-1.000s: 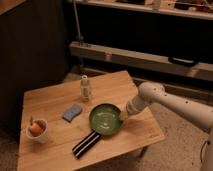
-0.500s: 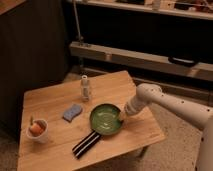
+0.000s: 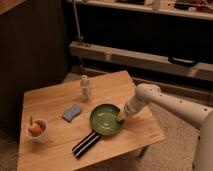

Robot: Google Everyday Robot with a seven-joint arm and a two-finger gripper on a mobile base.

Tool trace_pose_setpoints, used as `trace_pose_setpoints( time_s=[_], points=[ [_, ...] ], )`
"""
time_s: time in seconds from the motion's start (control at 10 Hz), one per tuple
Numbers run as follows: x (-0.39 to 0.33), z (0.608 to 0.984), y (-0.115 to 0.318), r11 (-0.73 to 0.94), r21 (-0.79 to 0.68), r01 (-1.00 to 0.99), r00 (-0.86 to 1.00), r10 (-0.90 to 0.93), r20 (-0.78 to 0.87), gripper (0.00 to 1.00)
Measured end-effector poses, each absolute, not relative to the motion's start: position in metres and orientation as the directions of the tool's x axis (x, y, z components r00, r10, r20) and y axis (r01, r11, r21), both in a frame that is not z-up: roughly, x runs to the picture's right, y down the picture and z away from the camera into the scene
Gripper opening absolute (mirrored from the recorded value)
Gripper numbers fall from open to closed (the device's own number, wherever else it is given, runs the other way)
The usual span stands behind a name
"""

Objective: Pick up the ceramic bowl

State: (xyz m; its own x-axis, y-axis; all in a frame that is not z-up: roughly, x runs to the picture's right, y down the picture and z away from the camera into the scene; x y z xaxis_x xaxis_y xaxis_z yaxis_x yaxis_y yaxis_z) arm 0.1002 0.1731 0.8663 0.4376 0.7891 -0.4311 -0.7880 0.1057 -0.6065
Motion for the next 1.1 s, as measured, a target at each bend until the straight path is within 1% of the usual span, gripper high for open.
trace_pose_setpoints(
  time_s=[0.1,0.2,0.3,0.5,0.8,0.9,1.1],
  points=[
    [0.098,0.865,0.173,0.106,-0.613,-0.783,0.440,0.790,-0.426,0.07],
    [0.095,0.860,0.168,0.107,-0.630,-0.769,0.444,0.798,-0.407,0.02],
    [0.090,0.851,0.162,0.113,-0.647,-0.754,0.449,0.808,-0.382,0.00],
    [0.083,0.818,0.141,0.144,-0.673,-0.725,0.461,0.828,-0.319,0.00],
    [0.071,0.757,0.093,0.197,-0.688,-0.699,0.477,0.844,-0.244,0.00],
    [0.066,0.744,0.079,0.211,-0.688,-0.694,0.490,0.838,-0.238,0.00],
    [0.052,0.729,0.062,0.225,-0.703,-0.675,0.521,0.820,-0.238,0.00]
  ],
)
